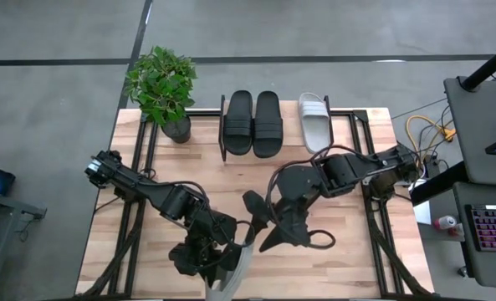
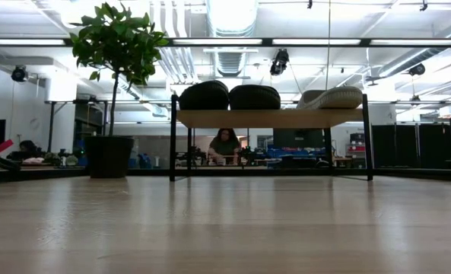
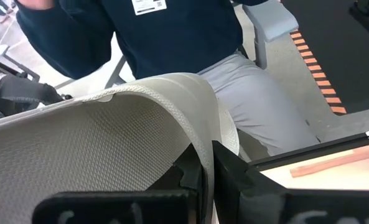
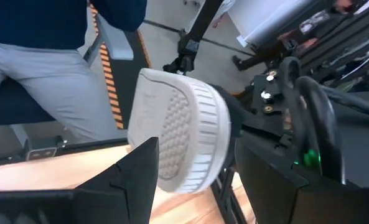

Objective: Pick and place slides into the shelf
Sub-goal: Put the gray slide on the shelf

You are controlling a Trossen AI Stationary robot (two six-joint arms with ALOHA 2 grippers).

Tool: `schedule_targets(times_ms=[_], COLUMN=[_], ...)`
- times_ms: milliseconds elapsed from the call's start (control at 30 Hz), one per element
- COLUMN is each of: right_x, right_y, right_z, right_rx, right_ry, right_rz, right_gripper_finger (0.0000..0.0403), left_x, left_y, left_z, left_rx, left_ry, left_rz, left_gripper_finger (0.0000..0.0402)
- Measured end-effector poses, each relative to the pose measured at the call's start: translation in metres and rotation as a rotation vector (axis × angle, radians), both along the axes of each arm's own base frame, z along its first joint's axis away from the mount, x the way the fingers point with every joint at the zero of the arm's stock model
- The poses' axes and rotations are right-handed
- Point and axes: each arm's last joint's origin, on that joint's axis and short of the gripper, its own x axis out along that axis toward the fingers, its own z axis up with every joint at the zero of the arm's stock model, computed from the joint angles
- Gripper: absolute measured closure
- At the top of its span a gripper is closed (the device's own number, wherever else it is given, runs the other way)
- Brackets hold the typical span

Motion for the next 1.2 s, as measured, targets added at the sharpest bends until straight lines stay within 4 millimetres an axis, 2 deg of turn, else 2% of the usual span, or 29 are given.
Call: schedule_targets(times_ms=[667, 833, 1033, 1200], right_x=[0.004, -0.001, -0.013, -0.017], right_y=[-0.007, -0.019, -0.037, -0.037], right_z=[0.001, 0.01, 0.025, 0.031], right_rx=[0.082, 0.121, 0.204, 0.24], right_ry=[0.03, 0.043, 0.079, 0.076], right_rz=[0.034, -0.018, -0.094, -0.101], right_gripper_finger=[0.02, 0.02, 0.02, 0.02], left_x=[-0.003, -0.021, -0.047, -0.043], left_y=[0.001, 0.012, 0.024, 0.023], left_z=[0.003, 0.024, 0.057, 0.054], left_rx=[0.02, 0.008, -0.1, -0.136], left_ry=[-0.016, -0.055, -0.115, -0.087], left_rz=[0.028, 0.053, 0.058, 0.055], left_gripper_finger=[0.0401, 0.0401, 0.0401, 0.0401])
